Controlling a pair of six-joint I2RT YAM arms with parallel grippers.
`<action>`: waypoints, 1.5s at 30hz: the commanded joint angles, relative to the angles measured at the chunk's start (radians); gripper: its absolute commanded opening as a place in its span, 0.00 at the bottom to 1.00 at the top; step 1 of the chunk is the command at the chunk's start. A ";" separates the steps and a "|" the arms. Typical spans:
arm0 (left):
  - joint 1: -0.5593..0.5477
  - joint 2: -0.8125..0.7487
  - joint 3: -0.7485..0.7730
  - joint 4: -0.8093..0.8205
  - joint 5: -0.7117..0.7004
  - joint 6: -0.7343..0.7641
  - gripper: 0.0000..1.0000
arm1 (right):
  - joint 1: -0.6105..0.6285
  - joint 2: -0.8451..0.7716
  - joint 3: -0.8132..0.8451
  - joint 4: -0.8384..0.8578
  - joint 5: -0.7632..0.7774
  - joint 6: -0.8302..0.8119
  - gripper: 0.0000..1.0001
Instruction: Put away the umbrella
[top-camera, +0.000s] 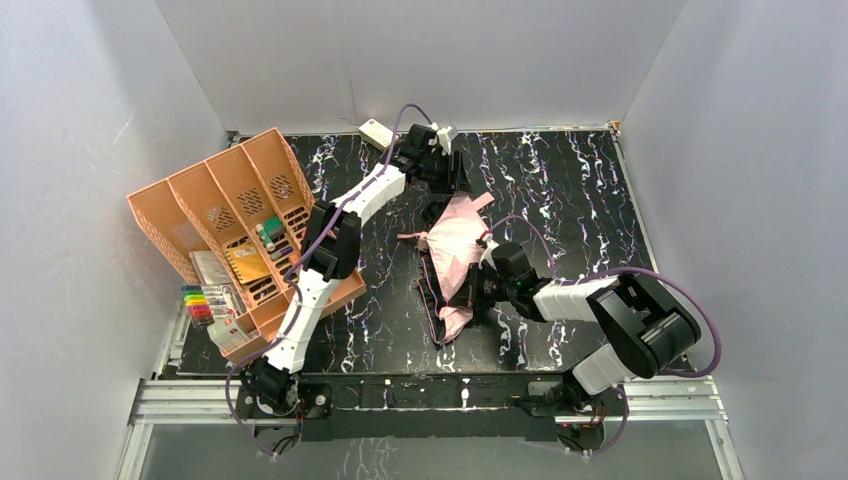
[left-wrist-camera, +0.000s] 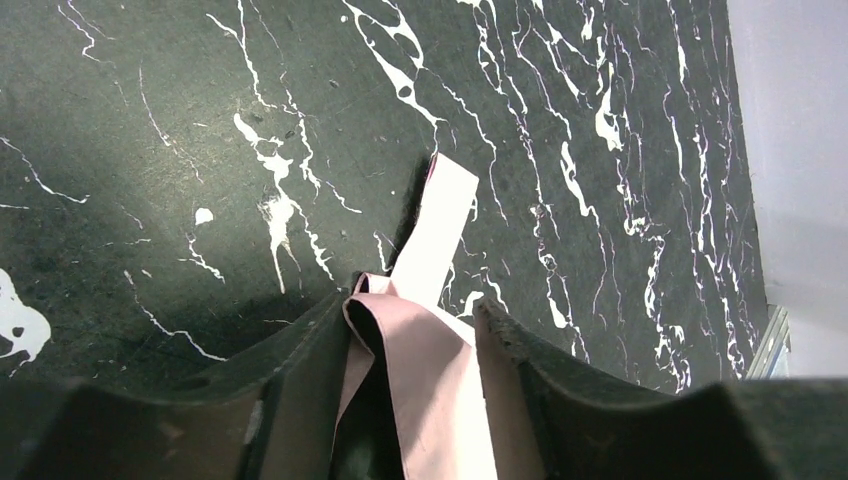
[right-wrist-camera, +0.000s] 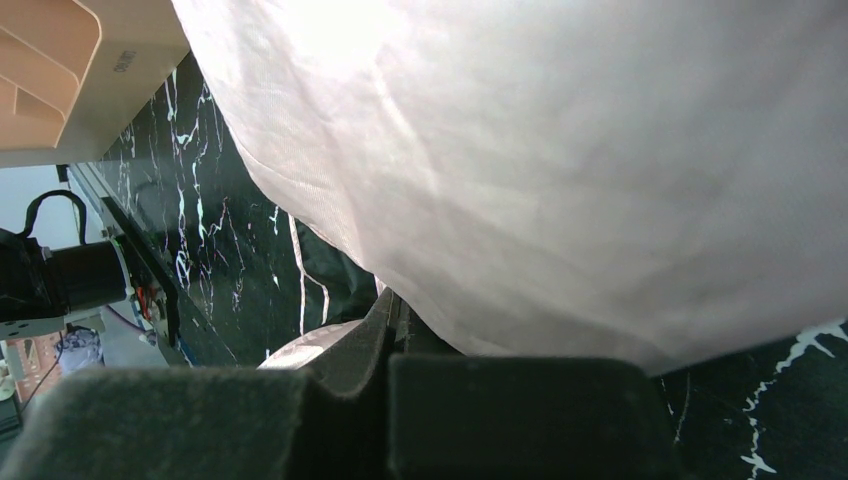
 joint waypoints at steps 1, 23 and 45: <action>0.002 -0.019 0.040 0.006 0.029 -0.004 0.43 | -0.007 0.060 -0.037 -0.172 0.154 -0.085 0.00; 0.002 -0.356 -0.092 0.116 0.039 0.021 0.00 | -0.009 0.146 0.032 -0.122 0.213 -0.043 0.00; -0.246 -1.118 -1.131 0.435 -0.294 -0.037 0.00 | -0.021 0.118 0.135 -0.094 0.141 -0.062 0.03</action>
